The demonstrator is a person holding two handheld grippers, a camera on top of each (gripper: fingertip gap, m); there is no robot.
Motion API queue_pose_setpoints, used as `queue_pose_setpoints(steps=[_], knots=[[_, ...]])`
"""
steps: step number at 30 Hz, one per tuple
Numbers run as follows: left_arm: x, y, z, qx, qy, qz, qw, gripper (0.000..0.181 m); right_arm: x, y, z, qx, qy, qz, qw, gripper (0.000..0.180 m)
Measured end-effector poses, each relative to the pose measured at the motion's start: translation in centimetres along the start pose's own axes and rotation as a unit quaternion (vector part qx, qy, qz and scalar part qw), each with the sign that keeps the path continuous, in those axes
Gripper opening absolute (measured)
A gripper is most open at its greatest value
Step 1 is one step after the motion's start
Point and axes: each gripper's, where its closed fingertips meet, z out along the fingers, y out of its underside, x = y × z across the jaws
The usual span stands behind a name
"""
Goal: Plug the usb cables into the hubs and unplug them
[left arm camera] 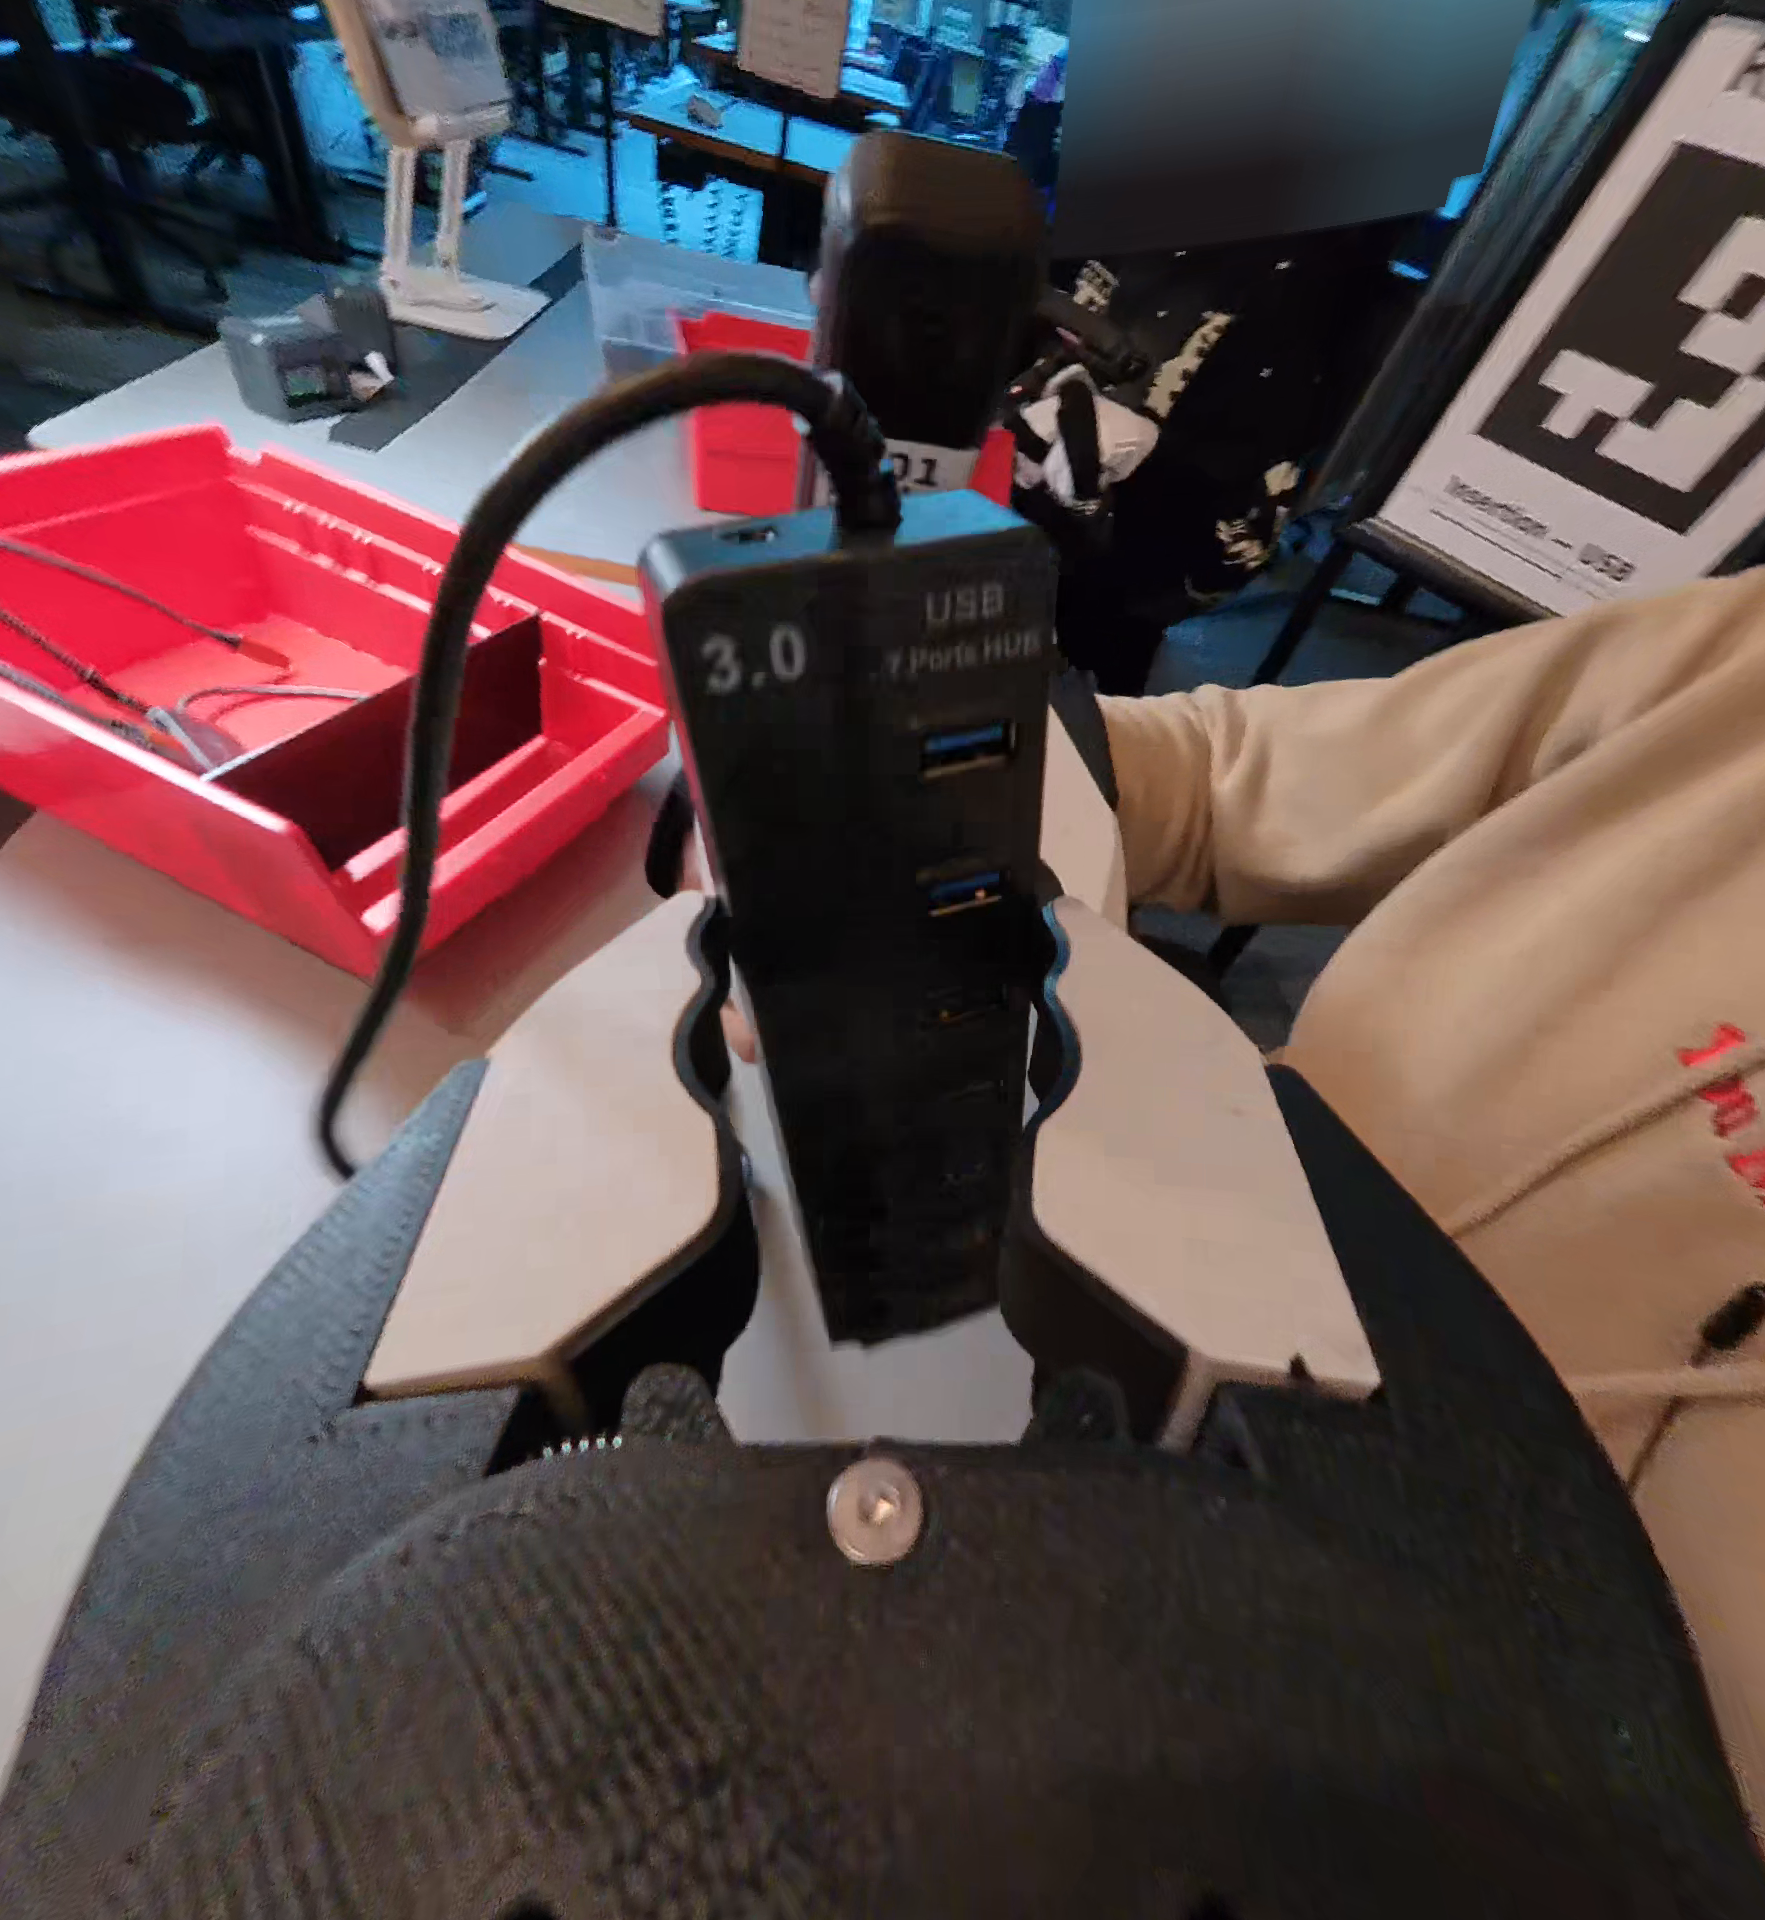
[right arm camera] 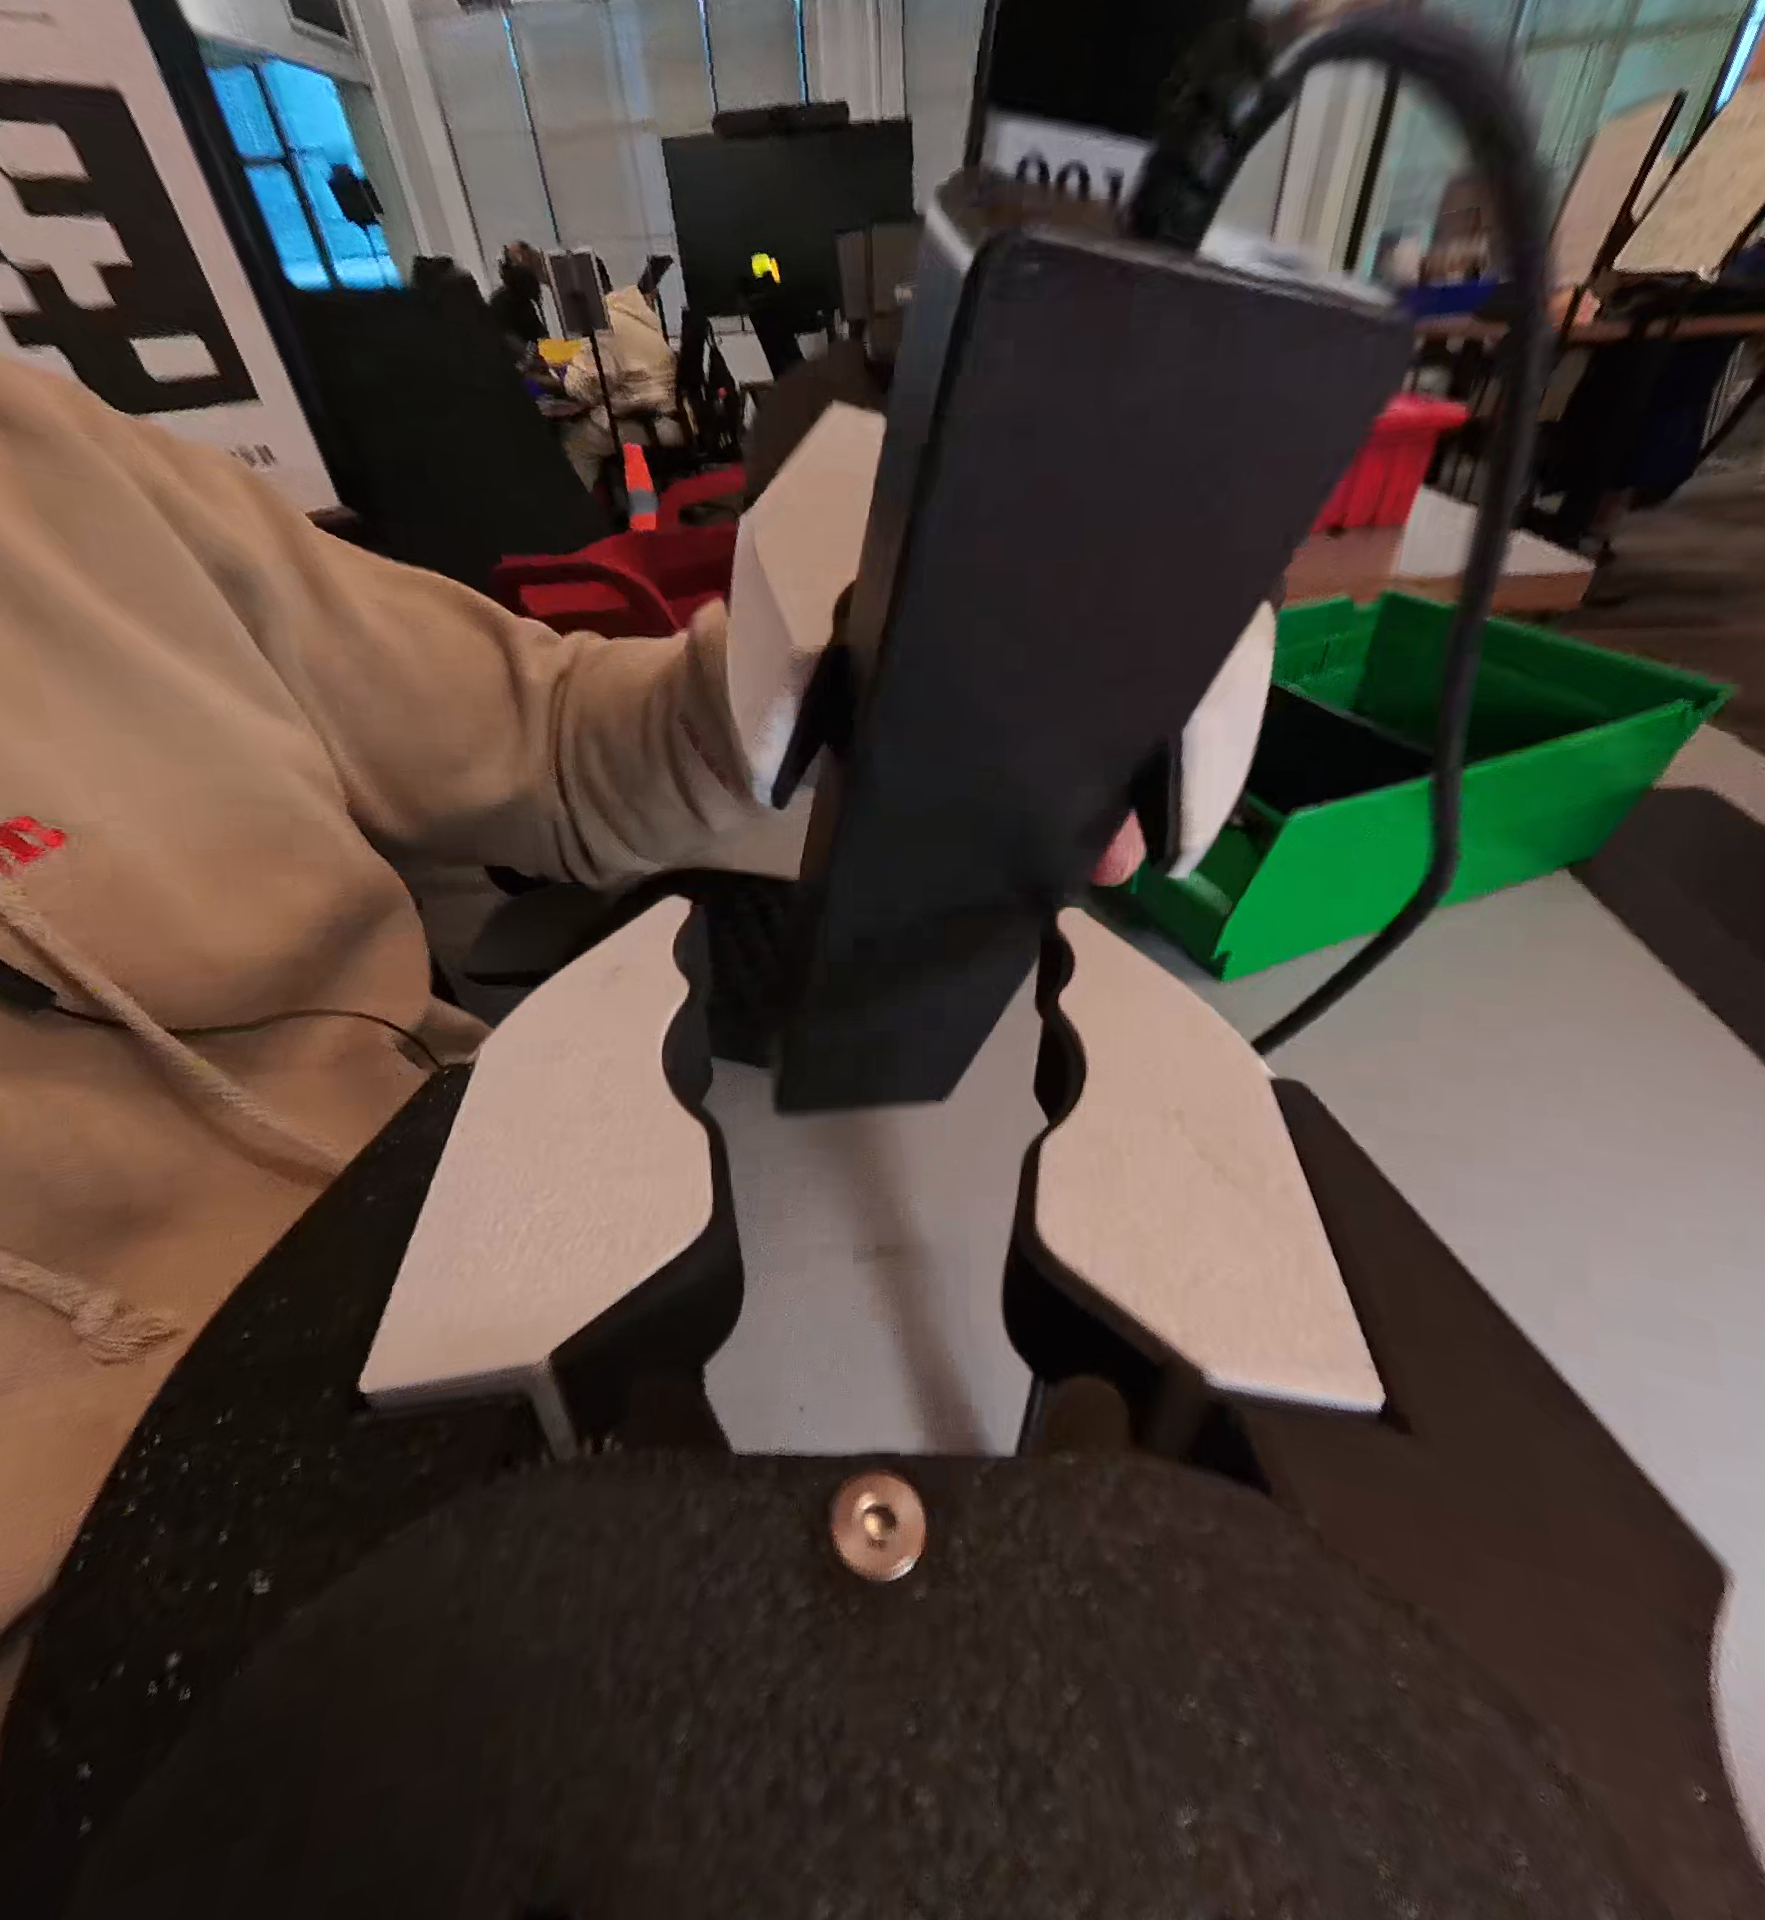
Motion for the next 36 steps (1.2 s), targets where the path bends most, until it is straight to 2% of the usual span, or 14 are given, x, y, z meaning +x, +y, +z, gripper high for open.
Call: queue_pose_setpoints(steps=[3, 13, 15, 17, 19, 22, 25, 27, 31, 36], knots=[[-0.2, 1.3, 0.9, -0.008, 0.01, -0.007, 1.0, 0.057, 1.0, 2.4, 1.2, -0.022, 0.019, 0.006, 1.0, 0.061], [-1.4, 2.3, 1.3, 0.031, -0.015, -0.004, 0.999, 0.056, 1.8, 3.3, 1.5, 0.063, 0.013, 0.042, 0.997, 0.056], [-1.5, 2.2, 0.4, 0.04, -0.027, -0.001, 0.999, 0.068, 2.2, 3.1, 0.8, 0.089, 0.016, 0.049, 0.995, 0.056], [-1.8, 2.8, -0.3, 0.041, -0.043, 0.013, 0.998, 0.072, 2.4, 2.5, -0.3, 0.117, 0.021, 0.05, 0.992, 0.056], [-2.6, 4.4, -0.4, 0.025, -0.069, 0.028, 0.997, 0.077, 2.6, 1.4, -1.4, 0.151, 0.035, 0.031, 0.987, 0.056], [-2.2, 7.3, 1.3, 0.002, -0.051, 0.014, 0.999, 0.084, 2.8, -0.2, -2.4, 0.196, 0.06, 0.001, 0.979, 0.056], [-2.3, 8.0, 3.0, 0.016, -0.063, 0.016, 0.998, 0.076, 2.9, 0.2, -2.1, 0.183, 0.083, -0.023, 0.979, 0.056], [-2.6, 8.3, 3.3, 0.017, -0.078, 0.031, 0.996, 0.057, 2.6, 0.8, -1.5, 0.169, 0.078, -0.023, 0.982, 0.056], [-2.5, 10.1, 3.2, -0.013, -0.051, 0.03, 0.998, 0.055, 2.6, 2.1, -0.7, 0.102, 0.088, -0.037, 0.99, 0.057], [-2.9, 11.7, 3.7, -0.042, -0.068, 0.033, 0.996, 0.055, 2.9, 2.5, -1.0, 0.093, 0.087, -0.003, 0.992, 0.064]])
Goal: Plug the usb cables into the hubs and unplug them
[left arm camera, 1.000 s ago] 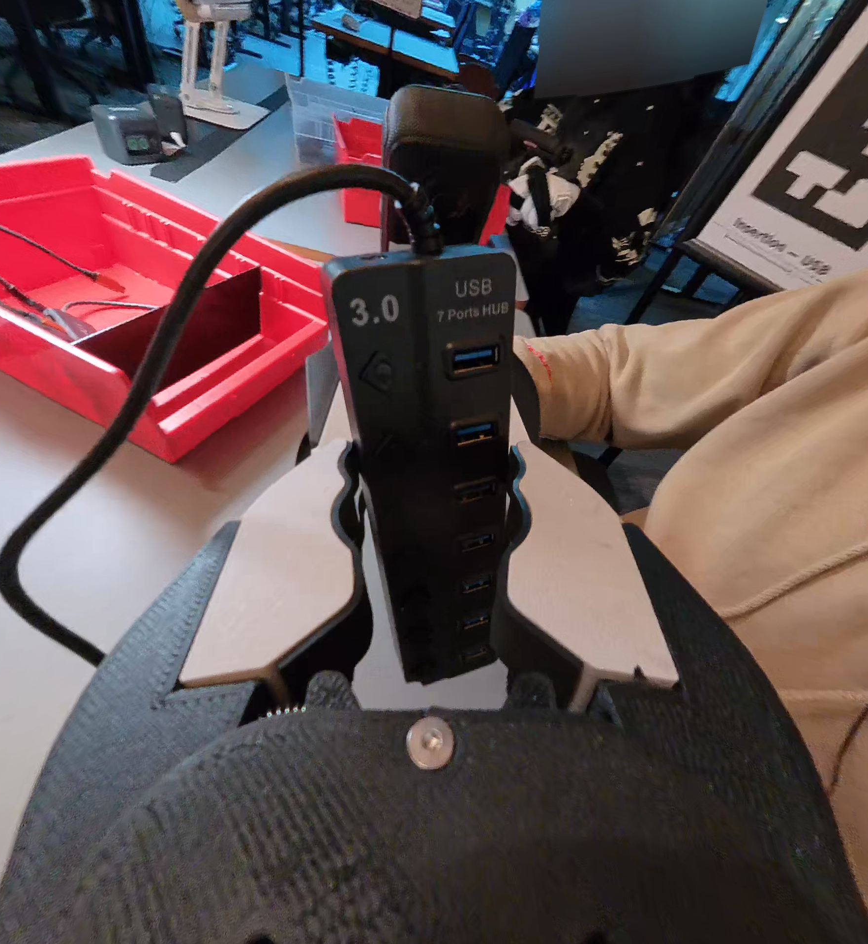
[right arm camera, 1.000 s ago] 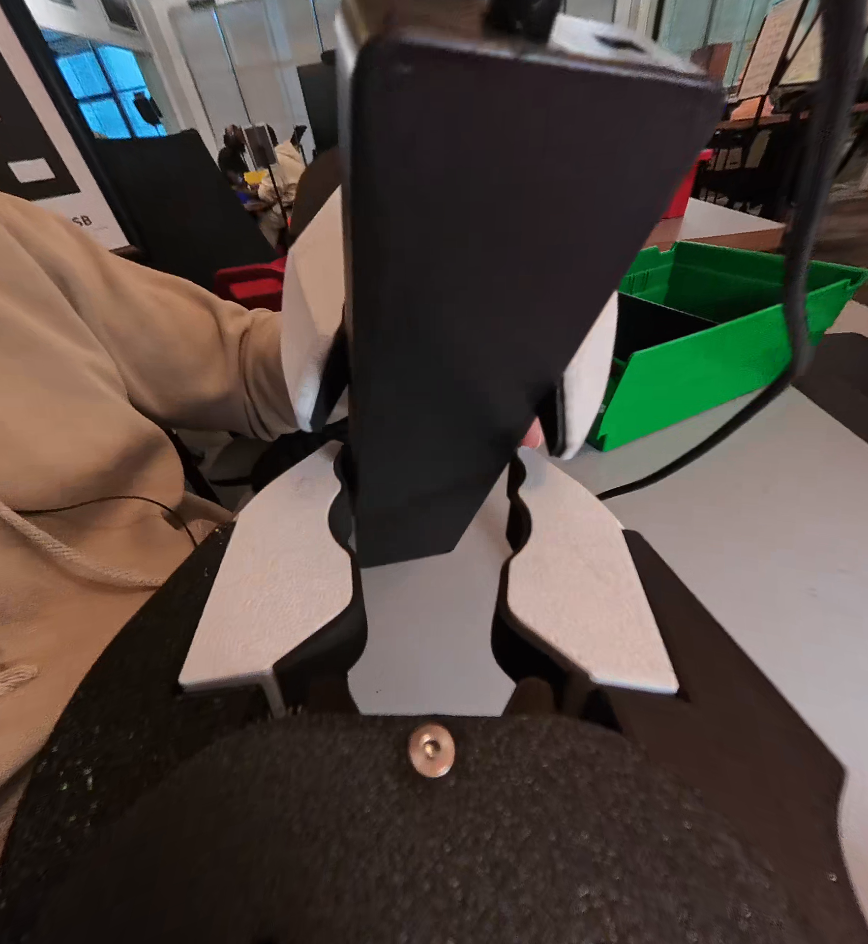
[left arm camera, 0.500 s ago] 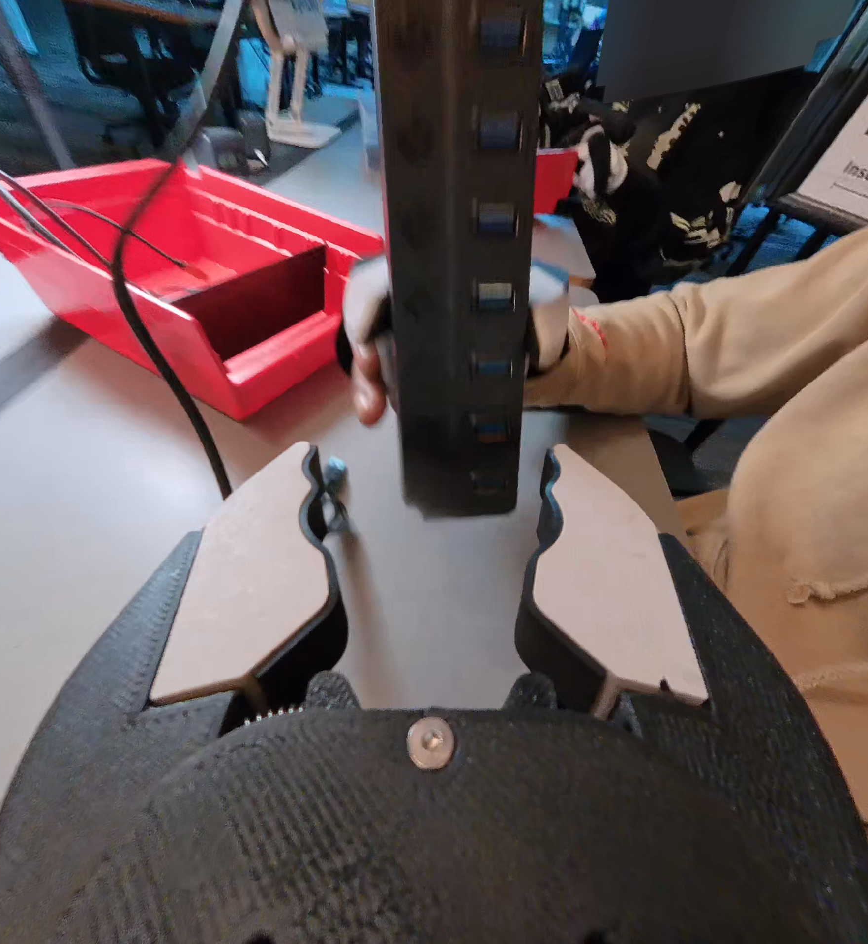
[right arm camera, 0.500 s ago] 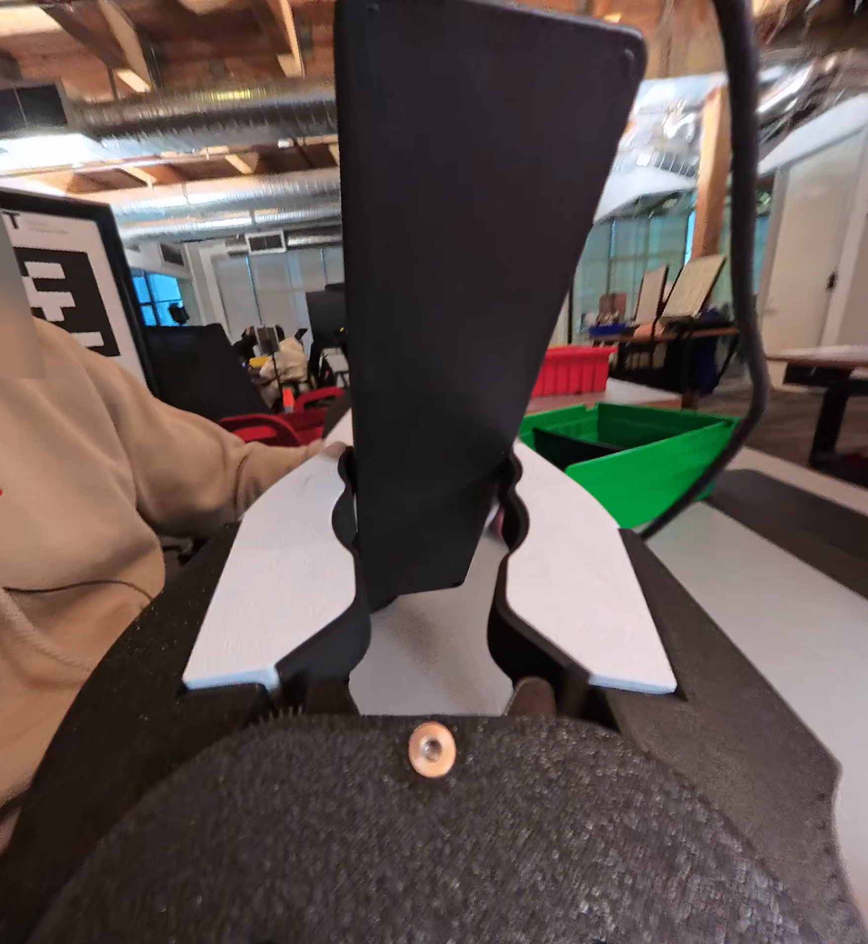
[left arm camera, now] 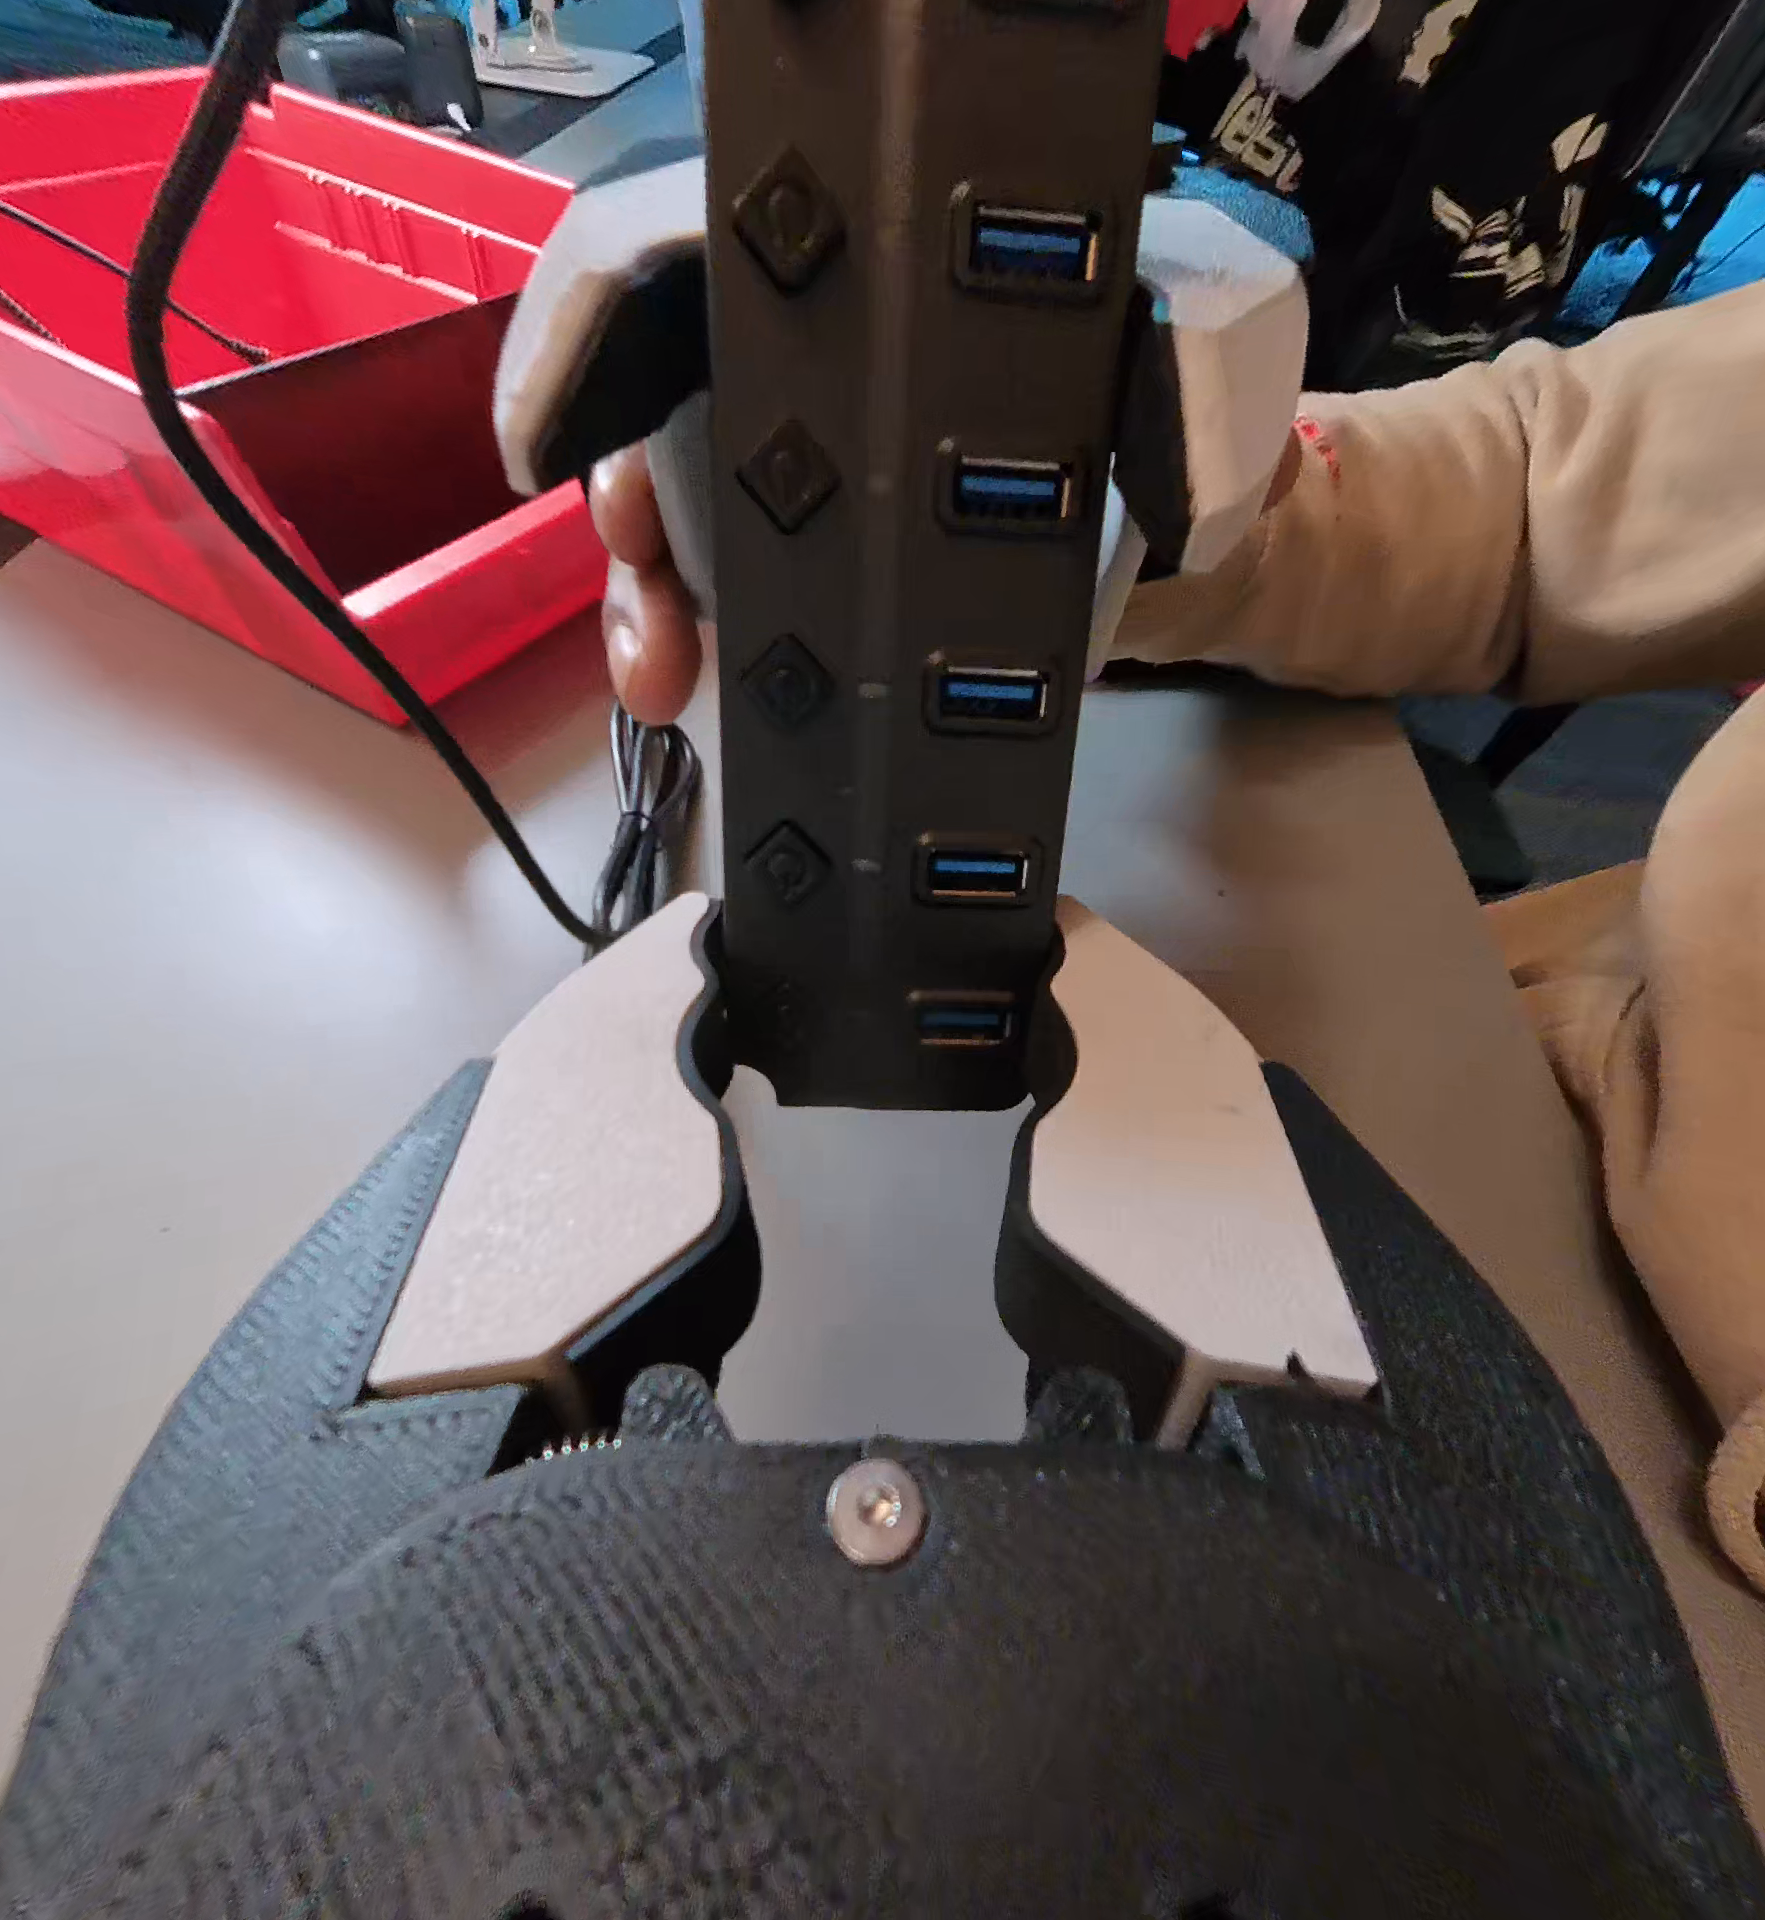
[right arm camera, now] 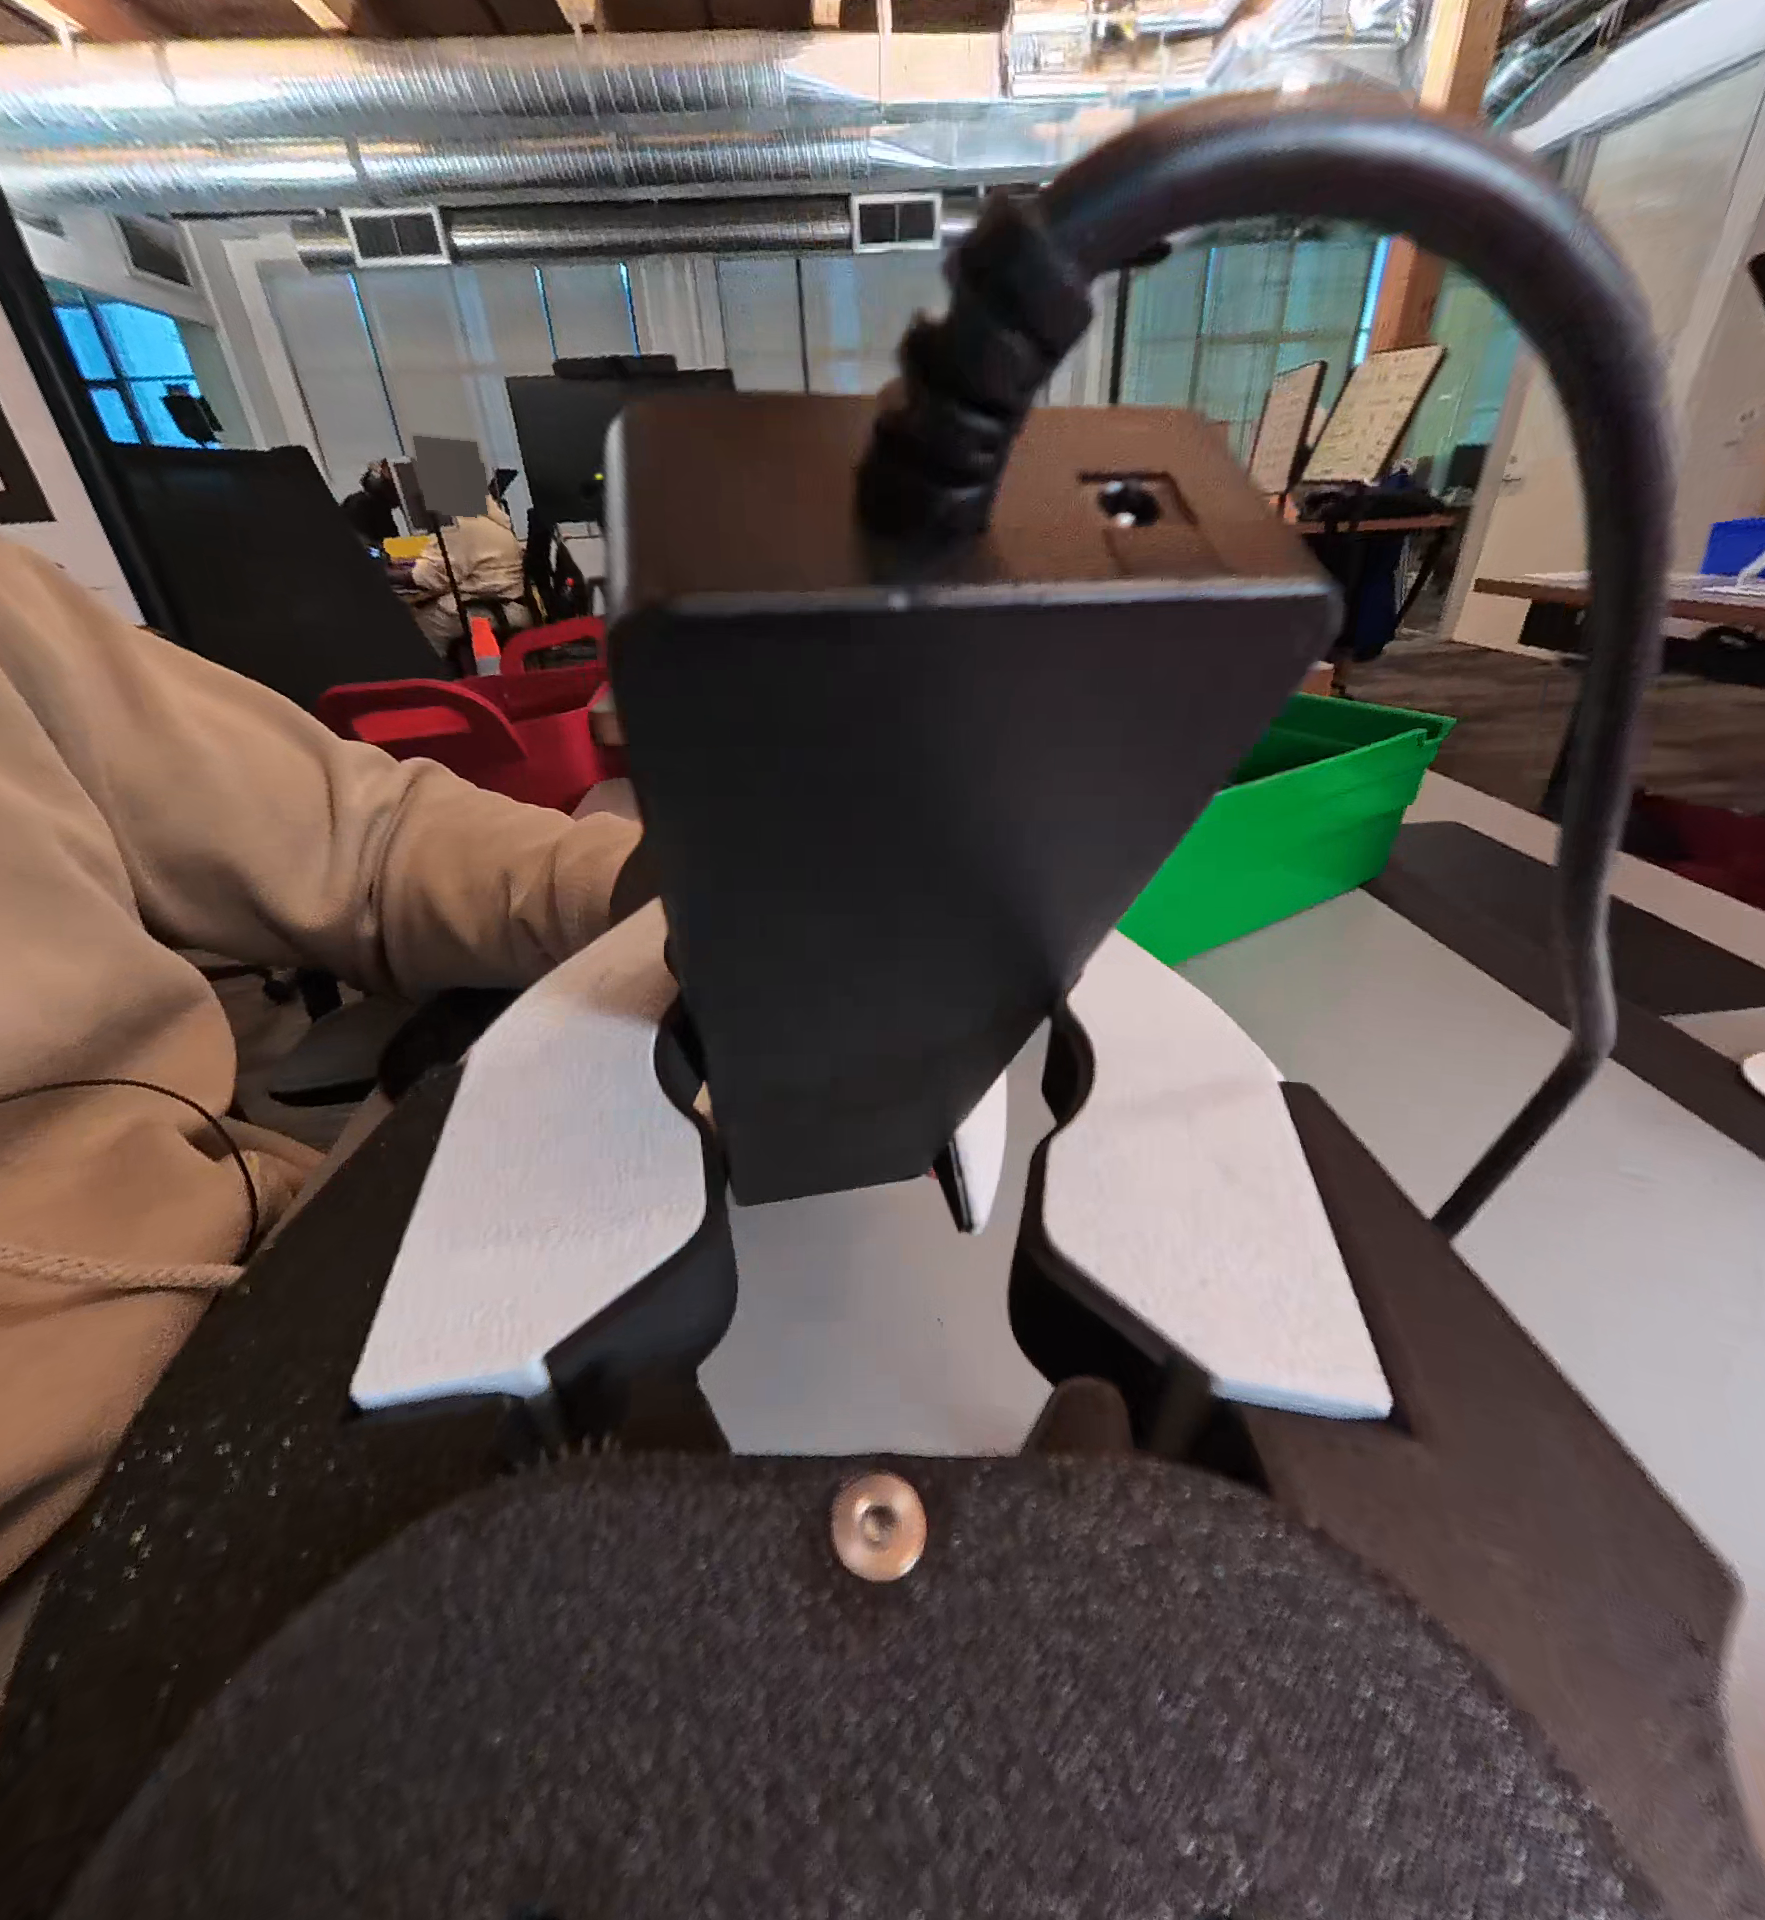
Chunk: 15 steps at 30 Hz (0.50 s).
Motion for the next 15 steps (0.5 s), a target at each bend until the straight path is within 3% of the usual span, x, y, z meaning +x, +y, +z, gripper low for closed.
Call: queue_pose_setpoints(steps=[8, 15], knots=[[-0.4, 0.2, 0.8, -0.002, -0.037, -0.043, 0.998, 0.055, 1.5, 0.7, 0.1, 0.0, 0.053, 0.014, 0.998, 0.068], [-0.4, 0.2, 1.0, 0.01, -0.042, -0.042, 0.998, 0.055, 1.2, 0.8, 0.0, -0.006, 0.045, 0.016, 0.999, 0.065]])
